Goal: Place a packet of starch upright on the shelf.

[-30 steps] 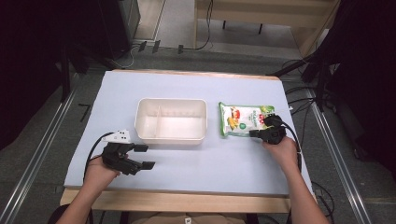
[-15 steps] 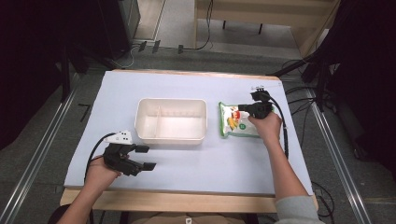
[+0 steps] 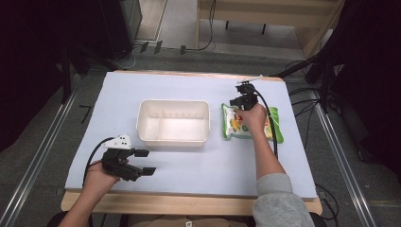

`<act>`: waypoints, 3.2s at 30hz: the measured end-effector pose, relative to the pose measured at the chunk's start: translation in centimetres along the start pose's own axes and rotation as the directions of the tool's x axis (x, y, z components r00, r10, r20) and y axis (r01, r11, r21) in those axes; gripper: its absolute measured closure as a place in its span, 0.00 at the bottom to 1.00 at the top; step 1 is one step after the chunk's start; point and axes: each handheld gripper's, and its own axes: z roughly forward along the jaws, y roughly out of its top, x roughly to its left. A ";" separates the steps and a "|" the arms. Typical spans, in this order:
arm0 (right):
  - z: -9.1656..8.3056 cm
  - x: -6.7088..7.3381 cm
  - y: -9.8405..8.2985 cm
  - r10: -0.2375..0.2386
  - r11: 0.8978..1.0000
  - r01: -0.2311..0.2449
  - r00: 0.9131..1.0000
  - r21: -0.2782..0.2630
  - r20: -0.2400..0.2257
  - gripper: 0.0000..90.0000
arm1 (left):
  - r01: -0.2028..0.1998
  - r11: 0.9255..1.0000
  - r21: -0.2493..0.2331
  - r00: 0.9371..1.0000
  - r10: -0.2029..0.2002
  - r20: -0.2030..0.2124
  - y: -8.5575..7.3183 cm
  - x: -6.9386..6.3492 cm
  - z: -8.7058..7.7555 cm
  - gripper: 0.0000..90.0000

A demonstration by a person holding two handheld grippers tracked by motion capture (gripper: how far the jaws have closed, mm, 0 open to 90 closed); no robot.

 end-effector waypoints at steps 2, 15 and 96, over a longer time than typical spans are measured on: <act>0.7 0.4 0.3 -0.011 1.000 0.011 1.000 0.025 0.004 1.00 | 0.002 1.000 -0.002 1.000 -0.002 -0.005 -0.2 0.0 -0.2 0.26; 0.8 2.4 -1.4 -0.079 0.992 0.085 0.994 0.090 -0.076 1.00 | 0.009 1.000 0.000 1.000 -0.009 -0.030 -0.5 -0.1 -0.5 0.26; -10.9 1.3 -9.8 -0.119 0.992 0.112 0.979 -0.049 -0.165 0.51 | -0.008 0.999 0.037 1.000 0.009 -0.029 0.5 0.6 0.3 0.26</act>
